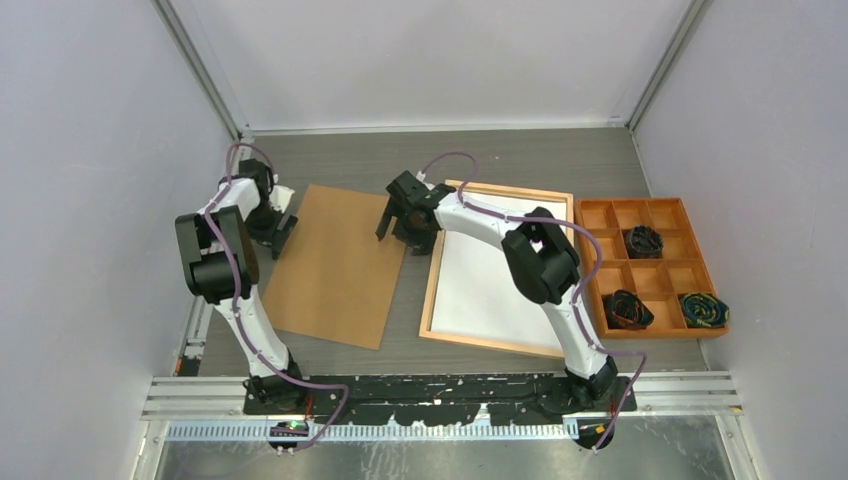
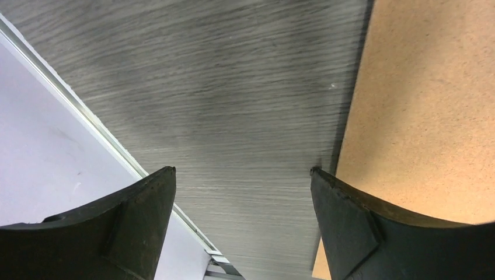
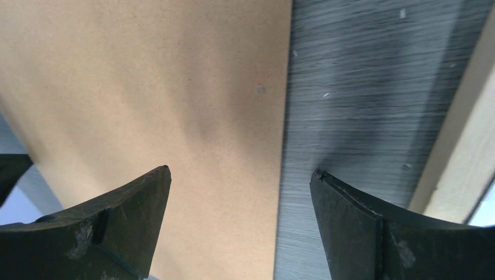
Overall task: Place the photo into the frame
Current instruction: Turn over the photo frame item at the center of the board.
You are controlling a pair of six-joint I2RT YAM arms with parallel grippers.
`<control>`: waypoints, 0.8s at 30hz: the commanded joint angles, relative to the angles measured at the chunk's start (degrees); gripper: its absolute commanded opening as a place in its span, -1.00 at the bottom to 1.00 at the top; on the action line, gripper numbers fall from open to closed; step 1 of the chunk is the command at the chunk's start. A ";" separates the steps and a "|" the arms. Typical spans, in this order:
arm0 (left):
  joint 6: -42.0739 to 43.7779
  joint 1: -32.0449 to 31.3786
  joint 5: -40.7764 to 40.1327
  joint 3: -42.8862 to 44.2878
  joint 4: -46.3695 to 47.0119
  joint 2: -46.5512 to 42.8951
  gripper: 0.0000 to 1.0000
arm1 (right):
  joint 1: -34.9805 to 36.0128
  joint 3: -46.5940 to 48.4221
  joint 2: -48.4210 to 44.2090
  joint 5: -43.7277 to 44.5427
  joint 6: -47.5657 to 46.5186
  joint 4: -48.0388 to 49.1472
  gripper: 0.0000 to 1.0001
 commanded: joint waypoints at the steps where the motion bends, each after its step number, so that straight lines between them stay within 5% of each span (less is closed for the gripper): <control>1: -1.31 -1.31 1.35 -0.48 1.12 0.82 0.75 | 0.40 -3.00 1.60 -4.59 4.34 3.96 0.87; 9: -1.94 -2.93 7.48 0.49 -3.64 2.05 0.75 | 0.10 -5.31 0.66 -13.80 9.37 19.38 0.87; 24: -0.60 -3.12 14.59 1.83 -6.97 3.64 0.65 | -1.11 -14.17 -7.95 -33.22 31.13 74.78 0.69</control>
